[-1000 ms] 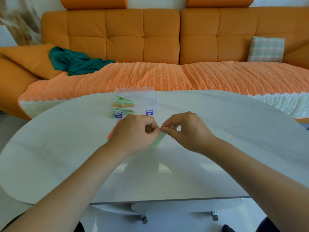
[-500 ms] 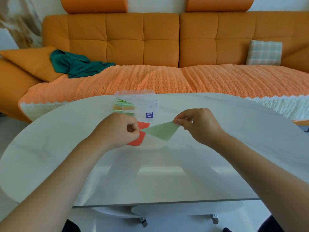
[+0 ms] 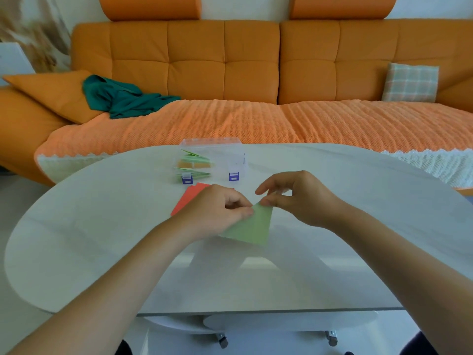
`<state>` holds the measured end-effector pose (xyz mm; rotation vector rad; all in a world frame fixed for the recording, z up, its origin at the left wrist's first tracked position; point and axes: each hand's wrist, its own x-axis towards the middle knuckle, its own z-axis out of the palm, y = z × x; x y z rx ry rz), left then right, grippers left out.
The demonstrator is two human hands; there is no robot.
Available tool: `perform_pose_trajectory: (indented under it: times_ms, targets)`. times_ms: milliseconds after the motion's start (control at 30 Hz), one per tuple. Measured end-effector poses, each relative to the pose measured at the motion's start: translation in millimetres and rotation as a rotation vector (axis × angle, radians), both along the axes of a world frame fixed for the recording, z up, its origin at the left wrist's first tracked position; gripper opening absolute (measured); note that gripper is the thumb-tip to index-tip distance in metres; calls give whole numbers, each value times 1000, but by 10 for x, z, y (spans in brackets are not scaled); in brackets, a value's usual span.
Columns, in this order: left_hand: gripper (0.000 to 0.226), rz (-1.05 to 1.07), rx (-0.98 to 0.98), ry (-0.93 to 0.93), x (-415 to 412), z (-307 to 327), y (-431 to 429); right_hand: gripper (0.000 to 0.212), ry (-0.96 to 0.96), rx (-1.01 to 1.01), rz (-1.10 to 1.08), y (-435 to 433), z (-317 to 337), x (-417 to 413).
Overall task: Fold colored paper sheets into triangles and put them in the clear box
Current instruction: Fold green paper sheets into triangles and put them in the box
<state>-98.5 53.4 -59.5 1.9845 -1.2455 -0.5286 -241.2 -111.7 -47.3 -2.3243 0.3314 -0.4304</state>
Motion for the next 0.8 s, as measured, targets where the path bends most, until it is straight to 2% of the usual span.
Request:
perform_pose_trajectory:
  times_ms: [67, 167, 233, 333, 367, 433, 533, 633, 800]
  targets:
    - [8, 77, -27, 79, -7, -9, -37, 25, -57, -41, -31, -2, -58, 15]
    - [3, 214, -59, 284, 39, -22, -50, 36, -140, -209, -56, 30, -111, 5]
    - [4, 265, -72, 386, 68, -30, -52, 36, -178, -292, -3, 69, -124, -12]
    - [10, 280, -103, 567, 60, -31, -48, 51, -152, -435, 111, 132, -159, -24]
    - [12, 271, -113, 621, 51, -28, -48, 52, -125, -492, 117, 148, -175, -16]
    - [17, 262, -132, 671, 32, -27, -52, 40, -95, -546, 91, 165, -223, 11]
    - [15, 270, -160, 633, -30, -6, -59, 23, -148, -473, 4, 186, -296, 50]
    - [16, 217, -155, 637, -62, 13, -64, 9, -184, -308, -80, 205, -297, 79]
    - [25, 136, -133, 605, -48, 21, -34, 12, -99, 97, -217, 209, -213, 107]
